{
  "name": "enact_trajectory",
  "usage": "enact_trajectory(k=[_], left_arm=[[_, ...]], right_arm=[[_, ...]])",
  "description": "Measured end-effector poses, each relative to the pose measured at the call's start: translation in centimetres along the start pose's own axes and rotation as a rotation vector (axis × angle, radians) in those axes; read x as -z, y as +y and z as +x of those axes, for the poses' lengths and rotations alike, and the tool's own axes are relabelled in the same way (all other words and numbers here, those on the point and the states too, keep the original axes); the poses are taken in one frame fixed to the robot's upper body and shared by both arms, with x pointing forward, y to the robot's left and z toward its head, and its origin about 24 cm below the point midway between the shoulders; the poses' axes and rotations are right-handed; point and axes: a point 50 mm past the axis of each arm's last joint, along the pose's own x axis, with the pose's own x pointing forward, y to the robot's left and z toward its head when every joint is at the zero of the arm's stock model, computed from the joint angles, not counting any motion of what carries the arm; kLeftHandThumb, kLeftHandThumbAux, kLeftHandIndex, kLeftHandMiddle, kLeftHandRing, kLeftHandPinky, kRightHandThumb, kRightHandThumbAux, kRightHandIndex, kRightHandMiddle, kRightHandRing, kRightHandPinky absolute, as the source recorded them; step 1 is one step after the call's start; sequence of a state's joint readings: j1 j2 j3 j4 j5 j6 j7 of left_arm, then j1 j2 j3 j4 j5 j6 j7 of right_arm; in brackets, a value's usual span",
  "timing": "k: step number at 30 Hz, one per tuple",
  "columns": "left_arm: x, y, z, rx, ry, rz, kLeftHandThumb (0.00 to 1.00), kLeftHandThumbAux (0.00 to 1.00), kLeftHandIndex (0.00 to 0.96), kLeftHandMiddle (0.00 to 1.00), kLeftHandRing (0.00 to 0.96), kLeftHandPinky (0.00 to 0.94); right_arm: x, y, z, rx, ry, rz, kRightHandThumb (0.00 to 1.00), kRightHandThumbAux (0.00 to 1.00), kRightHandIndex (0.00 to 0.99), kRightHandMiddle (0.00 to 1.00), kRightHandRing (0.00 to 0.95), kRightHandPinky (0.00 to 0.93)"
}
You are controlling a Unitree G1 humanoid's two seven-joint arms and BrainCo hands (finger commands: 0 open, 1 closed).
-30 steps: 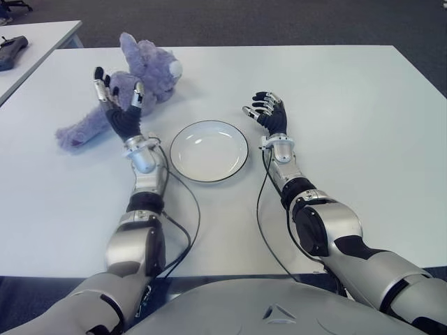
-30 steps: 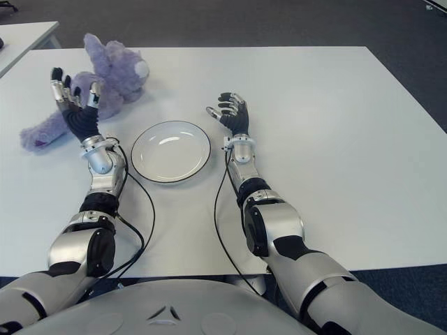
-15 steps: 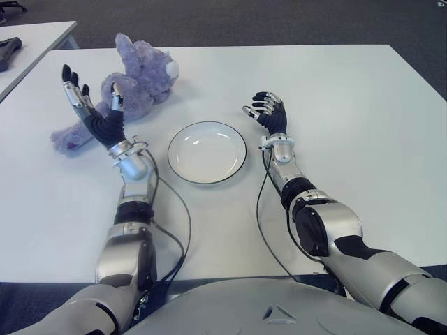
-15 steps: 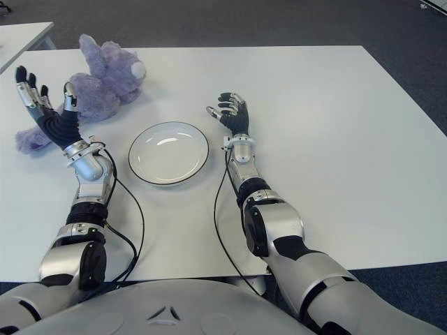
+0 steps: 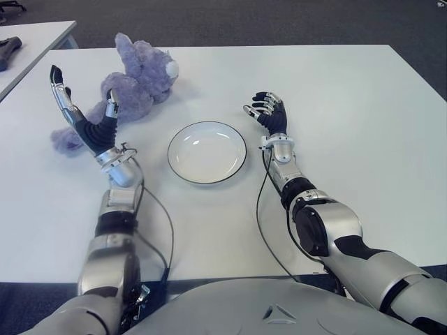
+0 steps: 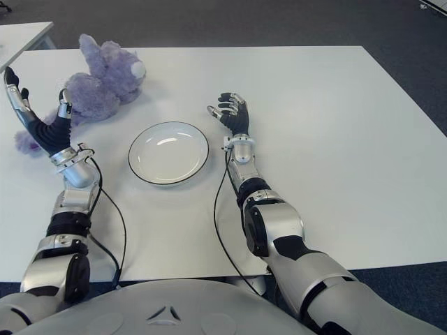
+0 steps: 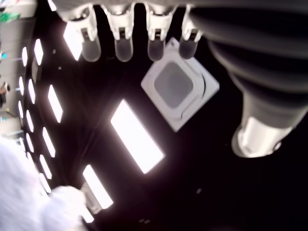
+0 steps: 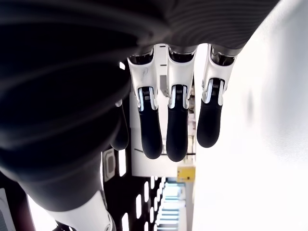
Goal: Put the doll into the plate.
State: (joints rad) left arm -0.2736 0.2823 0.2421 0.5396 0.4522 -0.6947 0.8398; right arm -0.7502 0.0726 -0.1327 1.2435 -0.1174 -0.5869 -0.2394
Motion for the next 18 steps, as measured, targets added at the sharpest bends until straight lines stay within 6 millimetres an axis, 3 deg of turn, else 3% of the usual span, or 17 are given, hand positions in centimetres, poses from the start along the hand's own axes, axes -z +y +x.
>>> enact_trajectory(k=[8,18], left_arm=[[1.1,1.3,0.4,0.056,-0.002,0.168,0.176,0.506,0.000,0.007,0.000,0.000],[3.4,4.1,3.0,0.141,0.019,0.367,0.138,0.488,0.000,0.022,0.005,0.000]], right_arm=[[0.0,0.0,0.0,0.001,-0.001,0.000,0.151,0.884,0.318,0.358,0.369,0.357],[-0.1,0.0,0.1,0.002,-0.003,0.001,0.150,0.878,0.310,0.353,0.360,0.345]])
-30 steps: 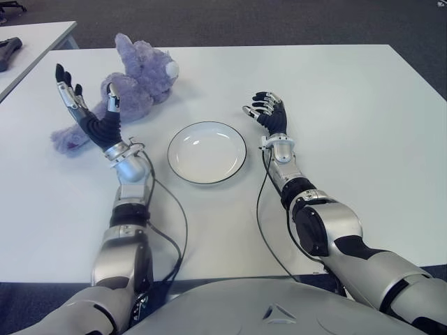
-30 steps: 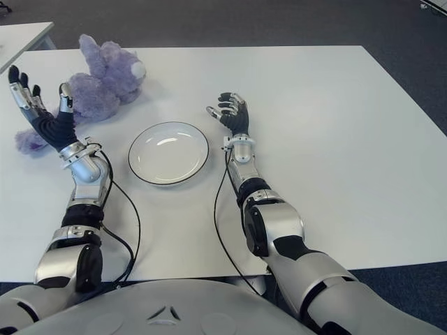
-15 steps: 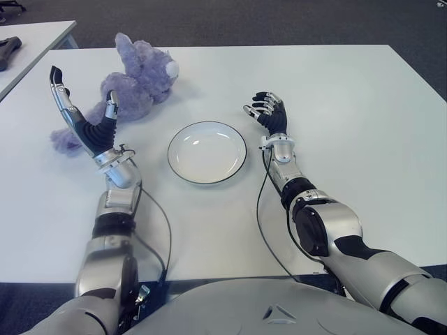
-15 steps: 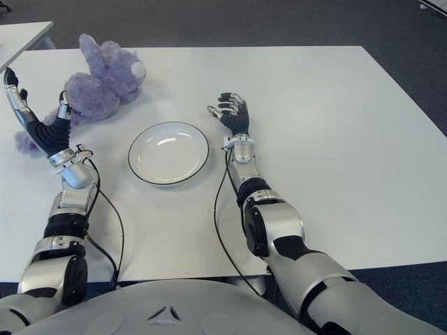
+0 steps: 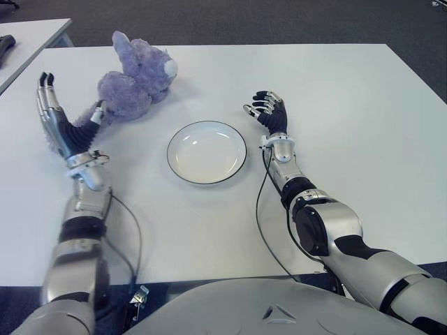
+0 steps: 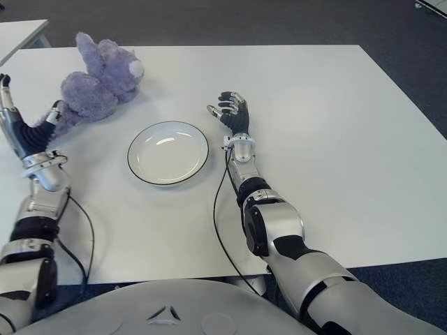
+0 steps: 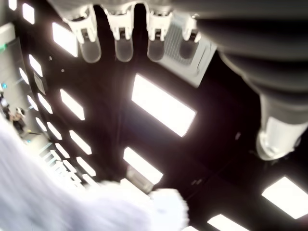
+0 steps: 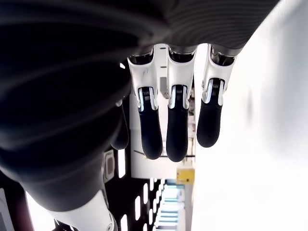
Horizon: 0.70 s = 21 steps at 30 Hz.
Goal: Put the doll into the plate.
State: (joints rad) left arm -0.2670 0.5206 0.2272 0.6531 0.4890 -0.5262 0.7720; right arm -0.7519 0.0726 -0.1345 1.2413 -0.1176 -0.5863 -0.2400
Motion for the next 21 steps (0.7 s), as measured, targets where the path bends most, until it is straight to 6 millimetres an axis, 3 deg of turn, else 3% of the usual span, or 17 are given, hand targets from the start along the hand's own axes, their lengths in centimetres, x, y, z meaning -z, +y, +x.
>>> enact_trajectory(k=[8,21], left_arm=[[0.2,1.3,2.3,0.018,-0.024,0.044,0.181,0.517,0.000,0.031,0.011,0.000],[-1.3,3.2,5.4,0.081,-0.057,0.069,0.278,0.527,0.000,0.015,0.000,0.000]], right_arm=[[0.0,0.0,0.0,0.002,-0.001,0.000,0.135,0.890,0.307,0.351,0.358,0.352],[-0.1,0.0,0.0,0.002,-0.003,0.000,0.114,0.898,0.298,0.355,0.370,0.379]])
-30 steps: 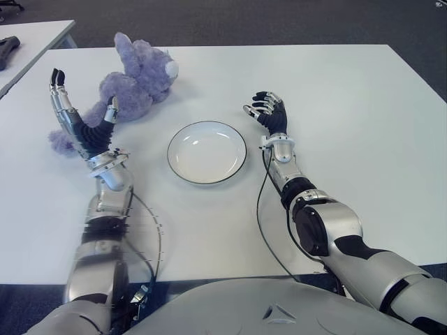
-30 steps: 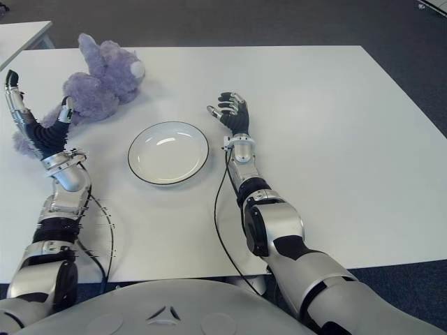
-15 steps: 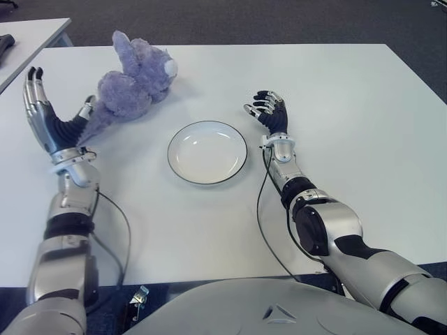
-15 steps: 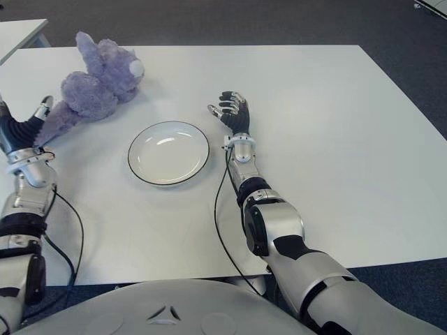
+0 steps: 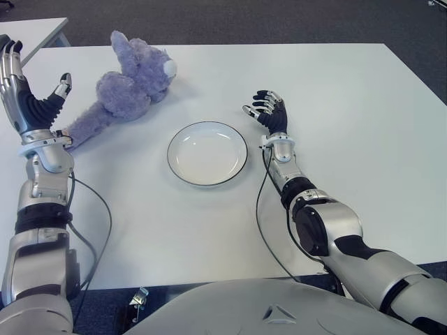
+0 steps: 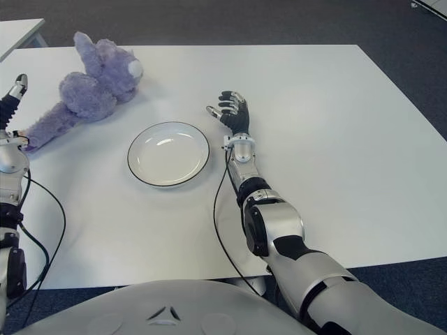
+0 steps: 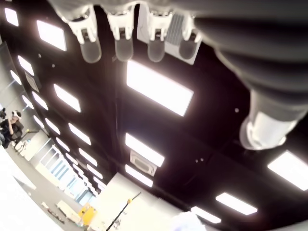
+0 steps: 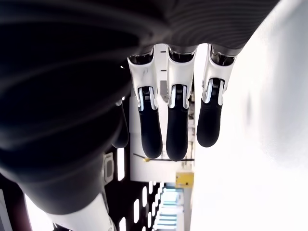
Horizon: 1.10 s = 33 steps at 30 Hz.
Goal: Put the doll into the plate.
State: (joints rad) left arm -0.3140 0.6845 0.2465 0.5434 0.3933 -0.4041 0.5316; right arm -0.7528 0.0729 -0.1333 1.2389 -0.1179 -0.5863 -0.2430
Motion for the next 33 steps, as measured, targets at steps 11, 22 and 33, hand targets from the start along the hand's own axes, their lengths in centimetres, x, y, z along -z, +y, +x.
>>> enact_trajectory(k=[11,22,33], left_arm=[[-1.8,0.1,1.0,0.096,-0.024,0.109,0.218,0.454,0.000,0.012,0.005,0.005],[-1.7,-0.7,2.1,0.272,-0.078,0.279,0.206,0.389,0.000,0.037,0.028,0.017],[-1.8,-1.8,2.8,0.464,-0.114,0.333,0.202,0.382,0.000,0.043,0.038,0.021]], right_arm=[[0.0,0.0,0.0,-0.006,0.001,0.001,0.111,0.894,0.302,0.349,0.363,0.350],[0.0,0.0,0.0,-0.007,0.001,0.001,0.103,0.890,0.297,0.343,0.353,0.338],[0.0,0.0,0.0,-0.007,0.001,0.000,0.112,0.881,0.299,0.347,0.355,0.339]])
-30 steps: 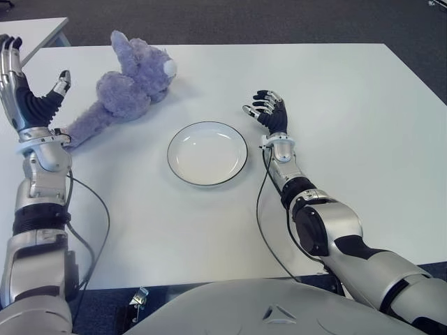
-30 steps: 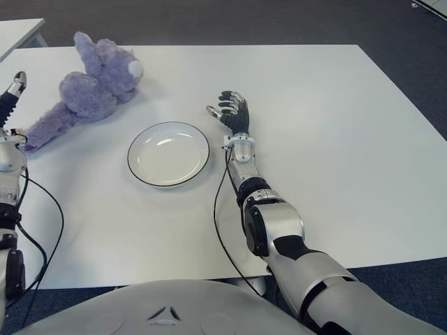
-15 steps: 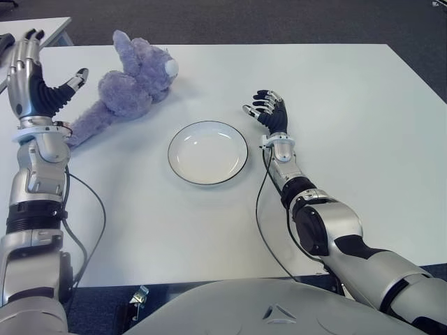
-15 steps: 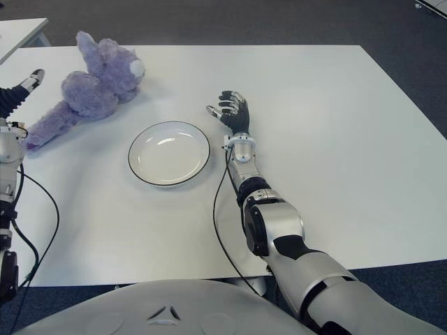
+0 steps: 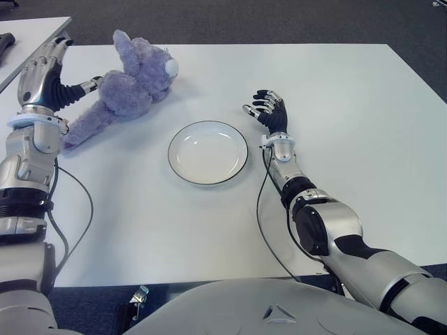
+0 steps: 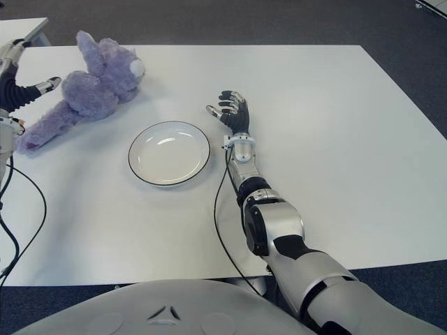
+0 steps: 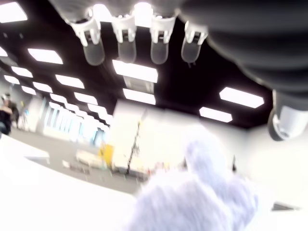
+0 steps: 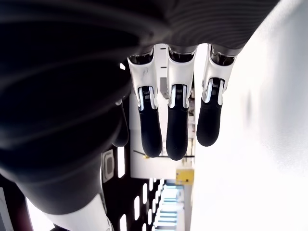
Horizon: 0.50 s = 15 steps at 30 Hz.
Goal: Put the doll into the plate.
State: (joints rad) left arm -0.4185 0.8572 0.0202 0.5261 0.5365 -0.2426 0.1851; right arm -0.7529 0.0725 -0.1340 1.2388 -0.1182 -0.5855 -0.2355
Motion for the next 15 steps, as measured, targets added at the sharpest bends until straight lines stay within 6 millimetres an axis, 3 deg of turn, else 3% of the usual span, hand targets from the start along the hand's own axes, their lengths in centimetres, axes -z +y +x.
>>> enact_trajectory(k=[4,5,15], left_arm=[[-0.3,-0.7,0.3,0.106,-0.021,-0.016,0.193,0.383,0.000,0.040,0.038,0.034],[-0.4,-0.9,0.4,0.128,-0.024,-0.018,0.209,0.371,0.000,0.061,0.065,0.073],[-0.2,-2.0,1.0,0.294,-0.024,-0.045,0.187,0.405,0.000,0.045,0.057,0.083]], right_arm=[[0.0,0.0,0.0,0.000,0.000,-0.001,0.116,0.878,0.303,0.349,0.355,0.337],[0.0,0.0,0.0,0.000,0.000,-0.002,0.116,0.877,0.302,0.349,0.355,0.340],[0.0,0.1,0.0,-0.001,-0.001,-0.005,0.110,0.874,0.301,0.354,0.361,0.347]])
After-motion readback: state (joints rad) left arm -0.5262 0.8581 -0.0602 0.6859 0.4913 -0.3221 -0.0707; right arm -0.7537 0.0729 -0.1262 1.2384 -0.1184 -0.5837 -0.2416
